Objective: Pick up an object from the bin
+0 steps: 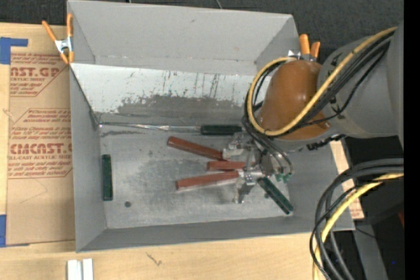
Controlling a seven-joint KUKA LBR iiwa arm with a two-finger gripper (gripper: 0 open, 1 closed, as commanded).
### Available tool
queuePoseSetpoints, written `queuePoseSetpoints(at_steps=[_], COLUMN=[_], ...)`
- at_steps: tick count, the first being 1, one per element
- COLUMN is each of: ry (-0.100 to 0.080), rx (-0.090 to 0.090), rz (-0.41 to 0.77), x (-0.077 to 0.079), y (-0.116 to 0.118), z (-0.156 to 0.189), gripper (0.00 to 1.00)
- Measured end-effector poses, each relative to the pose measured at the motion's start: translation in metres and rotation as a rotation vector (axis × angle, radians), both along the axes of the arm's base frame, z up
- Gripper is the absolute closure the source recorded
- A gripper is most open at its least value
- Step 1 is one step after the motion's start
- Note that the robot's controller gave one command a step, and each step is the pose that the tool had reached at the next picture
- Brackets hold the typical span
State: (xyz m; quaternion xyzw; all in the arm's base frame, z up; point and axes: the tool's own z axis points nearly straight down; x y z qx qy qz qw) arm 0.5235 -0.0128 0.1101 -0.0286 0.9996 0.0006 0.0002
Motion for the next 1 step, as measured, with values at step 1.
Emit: queuePoseSetpoints(at_steps=[1], ry=[-0.01], rx=[0.0], rz=[0.001], x=[0.0058], y=[0.0061], z=[-0.0354], gripper=[0.0])
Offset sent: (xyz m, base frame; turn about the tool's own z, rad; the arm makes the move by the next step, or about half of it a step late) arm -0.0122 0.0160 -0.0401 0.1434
